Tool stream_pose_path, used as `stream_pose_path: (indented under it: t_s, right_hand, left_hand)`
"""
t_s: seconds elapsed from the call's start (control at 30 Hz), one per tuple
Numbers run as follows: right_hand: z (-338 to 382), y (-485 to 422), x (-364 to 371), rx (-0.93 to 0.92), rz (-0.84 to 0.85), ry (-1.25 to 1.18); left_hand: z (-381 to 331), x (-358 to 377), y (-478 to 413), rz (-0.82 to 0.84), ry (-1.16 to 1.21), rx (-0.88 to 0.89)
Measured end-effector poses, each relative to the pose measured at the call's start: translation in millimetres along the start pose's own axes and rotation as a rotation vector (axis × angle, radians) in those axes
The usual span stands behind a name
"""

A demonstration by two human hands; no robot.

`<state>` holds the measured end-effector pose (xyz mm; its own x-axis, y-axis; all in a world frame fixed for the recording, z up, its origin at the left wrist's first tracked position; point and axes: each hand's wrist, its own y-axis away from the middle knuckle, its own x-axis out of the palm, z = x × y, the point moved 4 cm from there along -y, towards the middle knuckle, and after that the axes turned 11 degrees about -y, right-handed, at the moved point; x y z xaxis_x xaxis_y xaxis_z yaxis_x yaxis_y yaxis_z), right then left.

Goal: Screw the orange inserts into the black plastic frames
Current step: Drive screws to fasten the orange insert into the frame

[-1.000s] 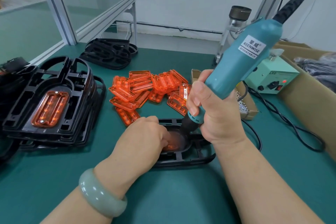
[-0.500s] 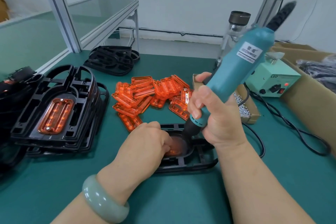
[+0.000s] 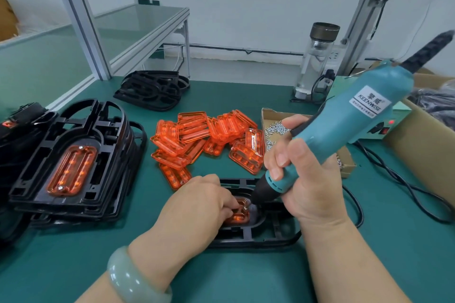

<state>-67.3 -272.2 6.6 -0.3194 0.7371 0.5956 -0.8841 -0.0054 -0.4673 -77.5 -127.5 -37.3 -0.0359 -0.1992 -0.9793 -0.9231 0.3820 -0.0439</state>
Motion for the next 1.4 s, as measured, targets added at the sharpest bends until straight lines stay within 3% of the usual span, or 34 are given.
stream_pose_path:
  t_s: [0.3, 0.63, 0.83, 0.93, 1.17, 1.33, 1.4]
  right_hand:
    - [11, -10, 10, -0.065, 0.069, -0.058]
    - [15, -8, -38, -0.092, -0.294, -0.317]
    - [24, -6, -53, -0.162, -0.376, -0.413]
    - [24, -6, -57, -0.15, -0.386, -0.444]
    - [22, -8, -62, -0.109, -0.413, -0.469]
    - [19, -9, -65, -0.093, -0.445, -0.486]
    - [18, -9, -66, -0.075, -0.442, -0.508]
  left_hand:
    - [-1, 0, 1, 0.016, -0.062, -0.008]
    - [3, 0, 1, -0.019, -0.022, 0.054]
    - [-7, -31, -29, -0.265, 0.182, -0.01]
    - [-23, -35, -62, -0.287, 0.193, 0.023]
    - [-56, -9, -143, -0.082, -0.131, 0.142]
    - [-64, 14, -165, 0.286, -0.342, 0.088]
    - [-69, 12, -167, 0.312, -0.412, 0.06]
